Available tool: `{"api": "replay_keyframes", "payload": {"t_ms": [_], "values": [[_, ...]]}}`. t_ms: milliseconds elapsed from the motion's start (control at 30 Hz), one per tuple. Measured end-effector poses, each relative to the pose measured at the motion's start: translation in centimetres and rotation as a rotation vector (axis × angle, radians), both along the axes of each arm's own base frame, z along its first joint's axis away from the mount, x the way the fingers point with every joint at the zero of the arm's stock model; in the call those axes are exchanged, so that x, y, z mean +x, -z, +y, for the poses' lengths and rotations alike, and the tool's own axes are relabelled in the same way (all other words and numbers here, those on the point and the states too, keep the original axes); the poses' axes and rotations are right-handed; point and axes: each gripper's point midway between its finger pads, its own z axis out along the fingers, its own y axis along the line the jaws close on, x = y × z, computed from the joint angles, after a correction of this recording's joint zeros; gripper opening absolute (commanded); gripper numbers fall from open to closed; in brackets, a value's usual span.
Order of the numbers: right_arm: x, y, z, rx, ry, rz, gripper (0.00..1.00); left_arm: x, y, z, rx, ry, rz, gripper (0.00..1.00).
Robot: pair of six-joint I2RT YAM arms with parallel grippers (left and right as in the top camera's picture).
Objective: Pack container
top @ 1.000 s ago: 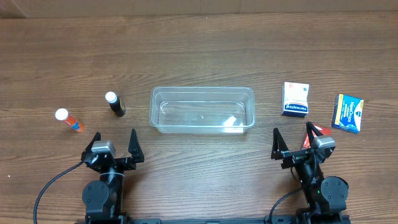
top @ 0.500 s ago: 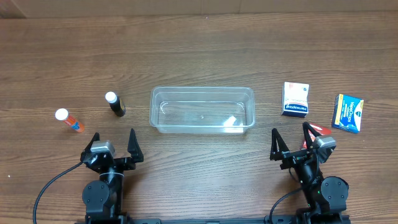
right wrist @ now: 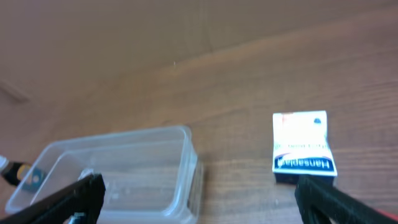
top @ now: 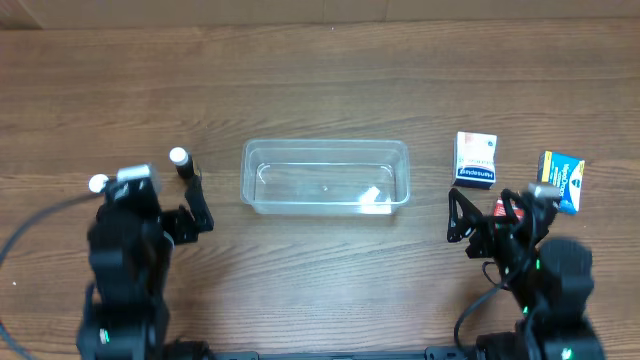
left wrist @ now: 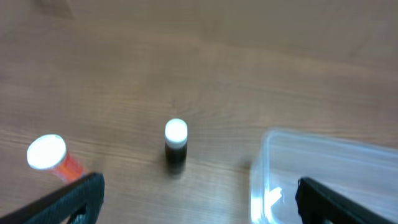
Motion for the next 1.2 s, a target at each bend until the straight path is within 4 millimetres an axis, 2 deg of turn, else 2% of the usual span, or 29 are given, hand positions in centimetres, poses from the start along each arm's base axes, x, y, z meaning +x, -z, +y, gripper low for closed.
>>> {"api": "replay_keyframes", "payload": {"t_ms": [167, 267, 367, 500, 600, 700, 800, 967, 1100, 1200], "values": [[2.3, 0.2, 0.2, -0.028, -0.001, 0.337, 1.00, 2.2, 0.2, 0.1, -0.014, 0.000, 0.325, 1.00], [3.3, 1.1, 0.2, -0.040, 0.000, 0.533, 1.00, 1.6, 1.4, 0.0, -0.027, 0.001, 0.541, 1.00], [3.8, 2.5, 0.3, -0.049, 0.000, 0.648, 1.00, 1.4, 3.0, -0.3, -0.047, 0.013, 0.640, 1.00], [3.6, 4.2, -0.5, -0.087, 0.033, 0.725, 1.00, 1.5, 3.4, -0.5, -0.055, 0.017, 0.662, 1.00], [3.6, 4.2, -1.0, -0.107, 0.054, 0.726, 1.00, 2.5, 1.6, 0.0, -0.064, 0.005, 0.613, 1.00], [3.7, 4.3, -1.2, -0.116, 0.063, 0.725, 1.00, 4.4, -0.6, 1.7, -0.074, -0.043, 0.559, 1.00], [3.7, 4.3, -1.3, -0.119, 0.066, 0.726, 1.00, 5.7, -0.1, 3.2, -0.087, -0.081, 0.581, 1.00], [3.7, 4.3, -1.4, -0.124, 0.071, 0.725, 1.00, 9.0, 6.9, 4.3, -0.112, -0.096, 0.752, 1.00], [3.7, 4.3, -1.4, -0.124, 0.071, 0.725, 1.00, 9.9, 11.3, 4.4, -0.124, -0.096, 0.856, 1.00], [3.7, 4.3, -1.4, -0.124, 0.072, 0.725, 1.00, 10.0, 13.7, 4.4, -0.132, -0.096, 0.924, 1.00]]}}
